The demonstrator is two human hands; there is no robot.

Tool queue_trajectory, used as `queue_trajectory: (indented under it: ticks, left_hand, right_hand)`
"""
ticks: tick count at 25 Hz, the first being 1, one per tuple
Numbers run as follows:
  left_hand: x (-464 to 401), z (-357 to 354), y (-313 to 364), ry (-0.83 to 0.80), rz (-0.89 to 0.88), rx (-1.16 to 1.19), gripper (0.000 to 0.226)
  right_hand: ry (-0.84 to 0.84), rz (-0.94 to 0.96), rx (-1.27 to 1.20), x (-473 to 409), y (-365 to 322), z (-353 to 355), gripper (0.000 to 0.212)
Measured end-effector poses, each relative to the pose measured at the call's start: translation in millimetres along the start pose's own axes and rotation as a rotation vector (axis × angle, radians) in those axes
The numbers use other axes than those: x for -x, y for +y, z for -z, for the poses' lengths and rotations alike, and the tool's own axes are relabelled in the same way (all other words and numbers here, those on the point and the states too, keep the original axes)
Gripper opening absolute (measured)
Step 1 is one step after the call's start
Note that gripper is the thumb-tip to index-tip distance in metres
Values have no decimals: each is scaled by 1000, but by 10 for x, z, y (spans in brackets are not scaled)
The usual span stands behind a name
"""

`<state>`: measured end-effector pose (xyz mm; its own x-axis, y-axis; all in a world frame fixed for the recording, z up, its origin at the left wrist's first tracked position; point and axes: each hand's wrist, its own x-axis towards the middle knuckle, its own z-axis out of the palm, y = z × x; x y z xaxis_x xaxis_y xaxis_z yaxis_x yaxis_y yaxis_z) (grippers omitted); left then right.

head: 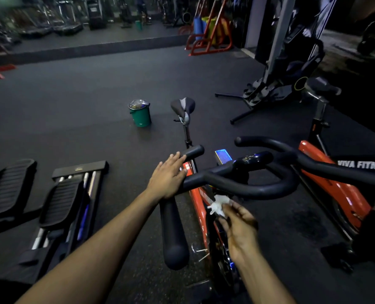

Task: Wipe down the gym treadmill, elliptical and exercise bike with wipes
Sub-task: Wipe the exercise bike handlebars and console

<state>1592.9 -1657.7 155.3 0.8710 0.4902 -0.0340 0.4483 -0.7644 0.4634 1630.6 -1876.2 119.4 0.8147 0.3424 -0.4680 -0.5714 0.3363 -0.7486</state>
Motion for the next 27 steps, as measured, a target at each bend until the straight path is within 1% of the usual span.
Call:
queue_trajectory:
  ticks: [3, 6, 9, 11, 13, 15, 19, 22, 23, 24, 25, 27]
  left_hand:
    - [12, -10, -9, 24, 1, 59, 53]
    - [19, 3, -41, 37, -26, 137, 53]
    - [-14, 13, -139, -3, -103, 162, 56]
    - [-23, 5, -241, -27, -178, 174, 56]
    - [-66, 19, -366, -59, -283, 143, 67]
    - [-111, 52, -511, -105, -426, 60, 77]
    - [-198, 174, -759, -228, -681, -13, 74]
    - [-439, 218, -796, -342, -838, -68, 87]
    - [-552, 239, -770, -381, -869, -75, 90]
    - [-675, 262, -718, -403, -877, -64, 89]
    - [-801, 287, -647, -412, -878, -48, 83]
    - [-986, 318, -479, -427, -870, 1, 69]
  right_hand:
    - [-6, -52, -57, -154, 123, -161, 15]
    - [19, -66, -128, -234, 220, -350, 21]
    - [153, 1, -275, -380, 200, -456, 22]
    - [223, 85, -360, -465, 150, -528, 26]
    - [244, 186, -455, -522, 190, -626, 30]
    - [261, 260, -520, -521, 339, -726, 33]
    - [314, 360, -548, -458, 587, -951, 35]
    - [449, 394, -422, -465, 700, -992, 32]
    - [494, 377, -350, -471, 748, -992, 32]
    - [532, 354, -286, -474, 775, -985, 33]
    - [557, 348, -254, -466, 781, -1009, 34]
    - [593, 360, -276, -471, 750, -1059, 34]
